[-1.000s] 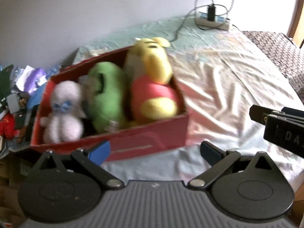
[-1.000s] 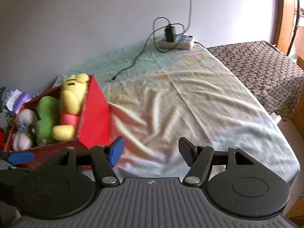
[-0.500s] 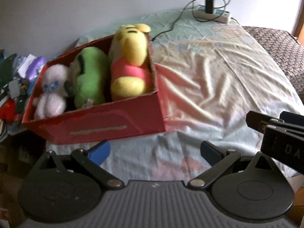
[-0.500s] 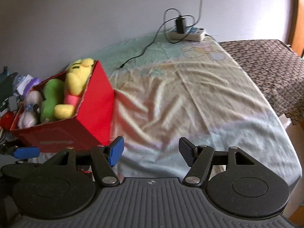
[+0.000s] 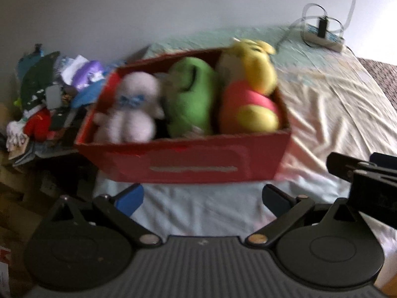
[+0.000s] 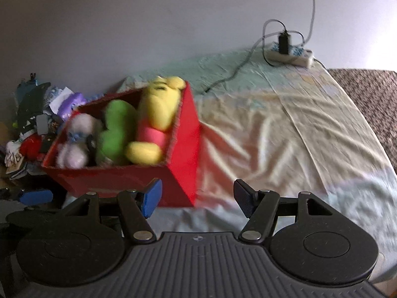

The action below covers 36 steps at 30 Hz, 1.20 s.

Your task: Organize objects

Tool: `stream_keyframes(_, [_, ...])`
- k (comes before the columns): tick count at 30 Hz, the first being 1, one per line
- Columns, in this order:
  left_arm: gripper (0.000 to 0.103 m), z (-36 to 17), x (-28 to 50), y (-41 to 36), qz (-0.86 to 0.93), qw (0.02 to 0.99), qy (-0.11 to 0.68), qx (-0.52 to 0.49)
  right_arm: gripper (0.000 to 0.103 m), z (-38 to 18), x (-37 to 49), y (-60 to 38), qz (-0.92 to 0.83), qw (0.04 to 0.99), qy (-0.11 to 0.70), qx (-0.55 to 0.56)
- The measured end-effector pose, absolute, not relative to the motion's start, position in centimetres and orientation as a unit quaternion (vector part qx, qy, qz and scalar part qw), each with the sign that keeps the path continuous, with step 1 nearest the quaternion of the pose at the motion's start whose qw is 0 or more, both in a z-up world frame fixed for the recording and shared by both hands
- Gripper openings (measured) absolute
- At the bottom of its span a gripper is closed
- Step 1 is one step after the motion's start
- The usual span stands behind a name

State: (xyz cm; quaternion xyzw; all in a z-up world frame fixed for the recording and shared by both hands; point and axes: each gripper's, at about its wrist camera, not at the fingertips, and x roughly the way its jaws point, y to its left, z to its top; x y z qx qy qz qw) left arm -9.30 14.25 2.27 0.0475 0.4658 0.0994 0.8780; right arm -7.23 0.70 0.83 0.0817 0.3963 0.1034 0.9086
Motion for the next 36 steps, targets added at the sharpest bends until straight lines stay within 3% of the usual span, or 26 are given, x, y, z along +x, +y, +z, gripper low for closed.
stream_keyframes(11, [0.102,4.4,-7.2,21.4,0.128,0.886,0.443,0.039,0.068,2.9,-4.3,7.4,0.116,0.916,0.378,0.066])
stream_keyframes(22, [0.102,4.5,-5.3,28.1,0.136,0.886,0.443,0.028,0.078,3.2,-1.9,12.5,0.066,0.92,0.384,0.04])
stream_keyframes(36, [0.102,3.5,-2.8,29.4,0.083,0.886,0.454,0.039,0.081,2.7,-0.4,14.1,0.025,0.91,0.412,0.048])
